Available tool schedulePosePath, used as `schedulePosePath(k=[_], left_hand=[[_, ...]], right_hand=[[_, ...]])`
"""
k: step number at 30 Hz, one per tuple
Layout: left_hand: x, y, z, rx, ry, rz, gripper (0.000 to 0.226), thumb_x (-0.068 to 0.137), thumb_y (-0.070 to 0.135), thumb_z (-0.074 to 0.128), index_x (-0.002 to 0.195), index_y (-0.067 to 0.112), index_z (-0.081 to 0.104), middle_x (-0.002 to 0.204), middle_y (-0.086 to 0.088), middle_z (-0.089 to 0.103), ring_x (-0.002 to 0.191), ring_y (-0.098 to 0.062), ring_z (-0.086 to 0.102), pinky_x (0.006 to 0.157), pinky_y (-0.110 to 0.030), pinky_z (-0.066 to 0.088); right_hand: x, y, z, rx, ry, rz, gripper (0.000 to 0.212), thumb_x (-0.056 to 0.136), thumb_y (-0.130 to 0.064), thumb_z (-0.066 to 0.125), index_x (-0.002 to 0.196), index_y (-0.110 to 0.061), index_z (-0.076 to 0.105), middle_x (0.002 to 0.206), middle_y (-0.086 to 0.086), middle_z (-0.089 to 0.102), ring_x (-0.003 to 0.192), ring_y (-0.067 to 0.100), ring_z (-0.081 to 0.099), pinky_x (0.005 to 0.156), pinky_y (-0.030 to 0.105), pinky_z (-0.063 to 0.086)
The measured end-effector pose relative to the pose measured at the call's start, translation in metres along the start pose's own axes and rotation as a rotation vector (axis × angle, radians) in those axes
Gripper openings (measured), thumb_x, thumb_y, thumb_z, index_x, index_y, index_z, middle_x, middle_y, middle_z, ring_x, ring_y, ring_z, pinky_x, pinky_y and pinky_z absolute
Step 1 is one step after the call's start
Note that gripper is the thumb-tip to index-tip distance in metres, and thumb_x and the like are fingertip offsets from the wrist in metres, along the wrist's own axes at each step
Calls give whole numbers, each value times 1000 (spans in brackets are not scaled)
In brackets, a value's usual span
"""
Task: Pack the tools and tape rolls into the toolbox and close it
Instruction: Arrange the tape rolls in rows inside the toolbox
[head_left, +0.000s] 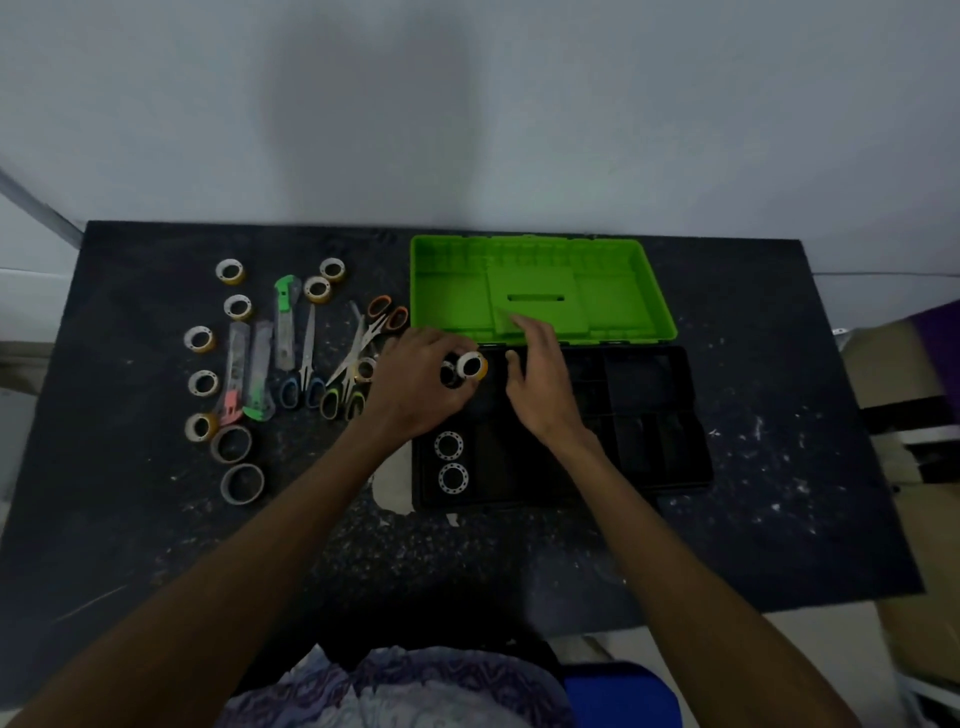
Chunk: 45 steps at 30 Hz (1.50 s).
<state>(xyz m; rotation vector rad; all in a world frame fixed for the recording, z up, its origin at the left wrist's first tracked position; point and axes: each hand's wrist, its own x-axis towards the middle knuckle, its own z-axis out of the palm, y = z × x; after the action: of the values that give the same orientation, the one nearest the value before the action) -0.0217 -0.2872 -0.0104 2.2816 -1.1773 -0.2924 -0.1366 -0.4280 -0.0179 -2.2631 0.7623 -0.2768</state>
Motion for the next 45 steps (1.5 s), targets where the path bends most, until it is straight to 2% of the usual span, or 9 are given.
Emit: schedulePosePath(k=[5,15,19,21,27,35,40,43,45], left_hand=[[3,4,7,93,-8,13,43,74,42,65,115,30,64,111,1,64,107,-24,57,87,-37,41],[-4,-1,10,-12,21,6,43,78,39,69,118,26,61,113,-1,60,108,-25,53,89,-39,44],[-15,-12,10,-85,63,-6,45,79,29,73,121,20,58,115,-4,56,108,-22,51,91,-34,43],[-17,-15,10,-121,53,-9,48,78,20,75,122,17,57,116,-4,54,110,-20,49,94,-29,41],[-22,-23,8,-161,5,0,56,73,2,73,123,18,54,120,-4,51,110,-19,49,94,-23,37],[-22,-26,9,-186,24,18,56,73,1,71,123,18,54,120,-4,51,111,-21,49,96,-30,42],[-22,-28,9,-198,15,26,57,73,1,70,124,20,54,120,-2,50,111,-21,50,96,-33,43],[-23,-29,10,-198,13,27,58,72,1,70,124,21,54,120,-2,50,111,-21,50,96,-33,43],[-22,-29,10,-198,11,26,58,72,1,71,124,21,54,121,-3,50,112,-21,49,97,-33,42]], right_hand=[[-2,1,-1,23,-30,-6,47,100,-10,52,145,-12,40,143,5,41,134,18,39,112,23,29],[-7,6,-3,-11,-67,-58,46,98,-11,57,143,-13,45,142,1,40,134,15,40,114,27,34],[-4,1,2,-69,-60,-31,46,94,-30,65,135,-13,54,135,1,44,129,16,42,110,27,37],[1,-2,6,-123,-41,-17,48,90,-36,69,131,-15,57,130,2,49,126,18,44,109,31,37],[12,-11,10,-186,-47,83,54,84,-30,76,132,-15,56,128,6,52,126,23,43,110,34,32],[14,-8,7,-177,-78,80,52,84,-26,76,131,-18,56,128,5,54,125,22,42,108,31,31],[22,-1,-1,-31,-111,108,43,83,-17,77,123,-16,63,121,4,59,119,21,52,108,35,39],[24,0,-3,-101,-167,110,46,80,-18,81,122,-18,64,126,4,57,124,21,48,108,29,34],[25,0,-1,-123,-170,116,47,78,-22,82,122,-20,64,127,5,58,124,23,46,108,33,33]])
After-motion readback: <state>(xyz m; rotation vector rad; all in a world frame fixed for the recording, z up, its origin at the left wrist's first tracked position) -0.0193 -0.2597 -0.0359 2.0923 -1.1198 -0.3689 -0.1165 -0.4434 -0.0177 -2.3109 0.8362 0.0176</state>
